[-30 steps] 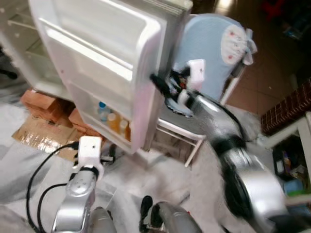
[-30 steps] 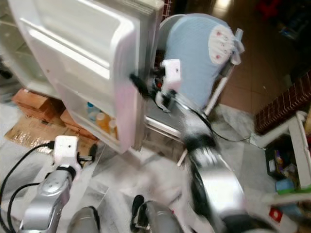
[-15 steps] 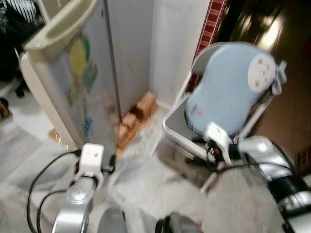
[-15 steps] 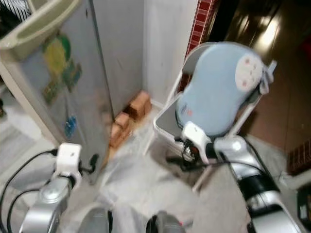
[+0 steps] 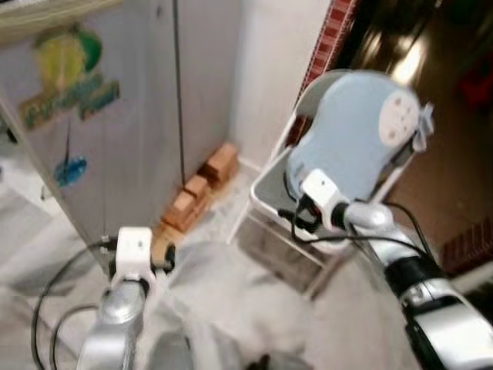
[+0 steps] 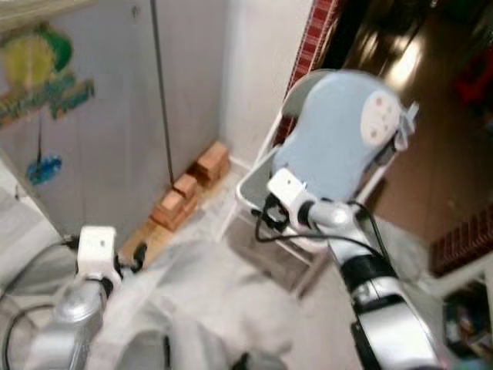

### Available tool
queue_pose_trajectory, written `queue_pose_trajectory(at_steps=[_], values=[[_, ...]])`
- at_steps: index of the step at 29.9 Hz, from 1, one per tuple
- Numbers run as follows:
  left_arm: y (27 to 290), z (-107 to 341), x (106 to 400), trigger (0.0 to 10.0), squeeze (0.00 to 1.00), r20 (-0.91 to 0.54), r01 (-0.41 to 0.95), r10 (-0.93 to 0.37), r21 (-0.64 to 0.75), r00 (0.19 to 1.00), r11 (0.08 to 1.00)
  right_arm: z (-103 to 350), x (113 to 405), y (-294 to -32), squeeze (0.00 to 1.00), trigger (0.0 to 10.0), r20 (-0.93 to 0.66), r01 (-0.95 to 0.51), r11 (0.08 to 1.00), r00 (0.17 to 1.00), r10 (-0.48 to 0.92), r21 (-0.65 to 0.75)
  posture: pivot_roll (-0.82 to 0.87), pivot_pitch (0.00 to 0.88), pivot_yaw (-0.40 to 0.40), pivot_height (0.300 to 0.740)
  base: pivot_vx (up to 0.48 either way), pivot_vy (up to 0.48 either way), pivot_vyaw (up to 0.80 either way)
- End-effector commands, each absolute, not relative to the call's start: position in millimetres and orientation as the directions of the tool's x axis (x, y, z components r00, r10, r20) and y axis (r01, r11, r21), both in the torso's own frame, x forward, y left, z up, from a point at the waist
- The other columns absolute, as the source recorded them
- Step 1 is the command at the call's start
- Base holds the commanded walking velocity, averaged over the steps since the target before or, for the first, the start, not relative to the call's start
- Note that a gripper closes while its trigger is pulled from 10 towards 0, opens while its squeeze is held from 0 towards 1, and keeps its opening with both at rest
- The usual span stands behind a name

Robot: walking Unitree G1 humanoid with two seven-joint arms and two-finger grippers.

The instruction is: Restocking fridge

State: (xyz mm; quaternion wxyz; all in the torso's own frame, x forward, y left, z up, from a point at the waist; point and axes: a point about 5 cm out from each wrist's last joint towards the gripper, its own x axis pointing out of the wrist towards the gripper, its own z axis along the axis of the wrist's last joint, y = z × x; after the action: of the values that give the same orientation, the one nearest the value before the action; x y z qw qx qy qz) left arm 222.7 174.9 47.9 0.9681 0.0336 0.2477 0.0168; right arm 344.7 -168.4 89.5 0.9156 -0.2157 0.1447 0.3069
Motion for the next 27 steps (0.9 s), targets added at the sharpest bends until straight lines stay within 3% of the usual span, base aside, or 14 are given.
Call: queue_pose_trajectory(at_steps=[1,4,12,18,22,27], values=[[174,51,226,10.0,0.0,-0.469,-0.019,0.049,0.068,0.882,0.998,91,347,-176,0.0,10.0,-0.357,-0.559,0.774,0.817,0.453,-0.296,0.13,0.072,-0.108,0.74,0.0,0.0,0.0],[176,51,228,10.0,0.0,-0.467,-0.024,0.051,0.063,0.883,0.998,94,349,-174,0.0,10.0,-0.285,-0.461,0.852,0.875,0.391,-0.247,0.13,0.07,-0.109,0.74,0.0,0.0,0.0],[183,56,236,10.0,0.0,-0.413,-0.011,0.048,0.093,0.91,0.996,98,347,-177,0.0,10.0,-0.165,-0.248,0.963,0.959,0.229,-0.106,0.12,0.064,-0.114,0.74,0.0,0.48,0.0],[191,66,239,10.0,0.0,-0.316,-0.058,0.089,0.107,0.945,0.993,100,331,-184,0.0,10.0,-0.073,-0.106,0.994,0.992,0.103,-0.031,0.11,0.059,-0.115,0.74,0.0,0.48,-0.35],[193,67,237,10.0,0.0,-0.292,-0.075,0.1,0.095,0.951,0.993,97,318,-183,0.0,10.0,-0.062,-0.089,0.996,0.994,0.088,-0.007,0.11,0.057,-0.112,0.74,0.0,0.48,-0.6],[194,66,234,10.0,0.0,-0.285,-0.074,0.095,0.083,0.954,0.994,86,301,-178,0.0,10.0,-0.105,-0.067,0.998,0.992,0.067,0.007,0.09,0.067,-0.089,0.74,0.0,0.48,0.0]])
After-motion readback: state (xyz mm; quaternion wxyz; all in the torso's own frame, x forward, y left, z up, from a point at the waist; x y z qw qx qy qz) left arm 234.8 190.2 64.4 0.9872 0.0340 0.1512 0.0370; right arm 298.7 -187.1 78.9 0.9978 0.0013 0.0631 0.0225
